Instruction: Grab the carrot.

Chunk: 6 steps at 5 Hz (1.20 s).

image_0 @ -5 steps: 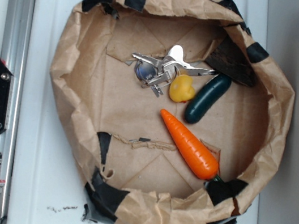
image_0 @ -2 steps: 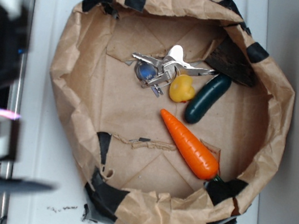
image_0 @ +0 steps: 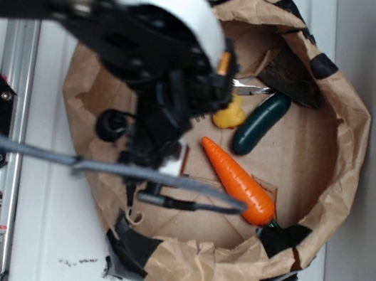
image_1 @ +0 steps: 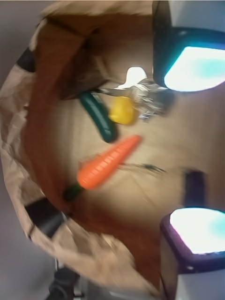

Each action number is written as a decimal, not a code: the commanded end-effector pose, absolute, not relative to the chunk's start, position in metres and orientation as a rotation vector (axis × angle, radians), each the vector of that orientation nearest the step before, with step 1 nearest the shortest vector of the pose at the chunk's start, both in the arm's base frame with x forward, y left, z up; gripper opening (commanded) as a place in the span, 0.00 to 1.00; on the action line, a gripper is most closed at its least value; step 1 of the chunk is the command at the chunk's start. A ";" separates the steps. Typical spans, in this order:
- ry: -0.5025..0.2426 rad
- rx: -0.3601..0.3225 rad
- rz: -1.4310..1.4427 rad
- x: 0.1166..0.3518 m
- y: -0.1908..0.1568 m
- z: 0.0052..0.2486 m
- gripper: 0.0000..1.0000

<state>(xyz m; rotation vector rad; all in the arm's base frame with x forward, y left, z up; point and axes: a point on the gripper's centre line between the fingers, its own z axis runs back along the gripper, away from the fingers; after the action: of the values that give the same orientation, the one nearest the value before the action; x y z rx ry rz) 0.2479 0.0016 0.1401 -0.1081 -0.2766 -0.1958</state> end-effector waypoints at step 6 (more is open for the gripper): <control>-0.263 -0.080 -0.427 0.302 -0.073 0.076 0.00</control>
<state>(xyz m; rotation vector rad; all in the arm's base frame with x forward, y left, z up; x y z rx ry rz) 0.2937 -0.0659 0.0522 -0.0840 -0.1757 -0.4263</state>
